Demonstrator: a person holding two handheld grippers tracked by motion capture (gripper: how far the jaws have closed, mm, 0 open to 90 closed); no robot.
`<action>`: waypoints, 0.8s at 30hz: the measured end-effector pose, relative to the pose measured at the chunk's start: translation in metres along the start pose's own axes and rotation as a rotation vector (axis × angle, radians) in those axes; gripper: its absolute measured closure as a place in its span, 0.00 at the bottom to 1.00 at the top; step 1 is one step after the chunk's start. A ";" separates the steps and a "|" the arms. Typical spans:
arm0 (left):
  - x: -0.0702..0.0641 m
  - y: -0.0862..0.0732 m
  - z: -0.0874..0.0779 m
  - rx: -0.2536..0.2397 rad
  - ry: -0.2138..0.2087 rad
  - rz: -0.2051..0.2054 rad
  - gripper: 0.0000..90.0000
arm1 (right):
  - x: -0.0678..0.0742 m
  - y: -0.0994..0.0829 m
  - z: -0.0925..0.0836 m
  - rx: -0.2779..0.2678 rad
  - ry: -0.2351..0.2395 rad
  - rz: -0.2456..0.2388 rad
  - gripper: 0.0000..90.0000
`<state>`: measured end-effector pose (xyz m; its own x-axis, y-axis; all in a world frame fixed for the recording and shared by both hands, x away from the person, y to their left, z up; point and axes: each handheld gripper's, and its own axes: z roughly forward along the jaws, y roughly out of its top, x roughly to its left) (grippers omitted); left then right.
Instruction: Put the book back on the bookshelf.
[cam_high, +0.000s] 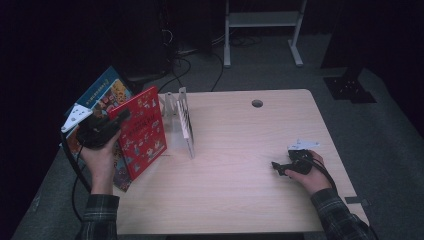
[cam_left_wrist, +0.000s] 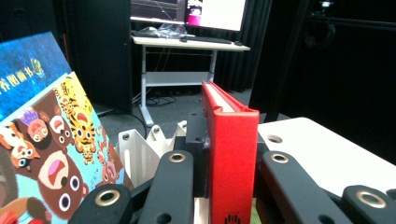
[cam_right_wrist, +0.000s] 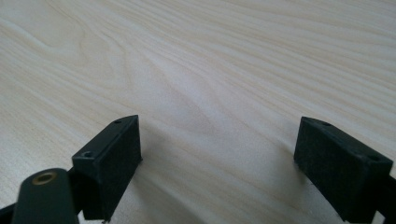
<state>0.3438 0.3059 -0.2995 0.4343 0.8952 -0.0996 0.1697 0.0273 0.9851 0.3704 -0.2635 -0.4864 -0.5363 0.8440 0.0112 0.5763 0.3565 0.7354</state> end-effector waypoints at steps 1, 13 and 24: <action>0.001 -0.001 0.004 0.002 0.003 -0.003 0.88 | 0.000 0.000 0.000 0.000 0.000 -0.001 0.15; 0.012 0.001 0.034 -0.020 0.052 -0.006 0.88 | -0.001 0.000 0.000 -0.002 0.000 -0.003 0.15; 0.020 -0.003 0.053 -0.064 0.071 -0.016 0.88 | -0.001 0.000 0.001 -0.001 0.001 -0.003 0.15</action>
<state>0.3993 0.3004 -0.3117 0.3682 0.9235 -0.1077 0.1178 0.0685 0.9907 0.3715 -0.2639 -0.4865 -0.5387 0.8425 0.0093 0.5740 0.3588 0.7360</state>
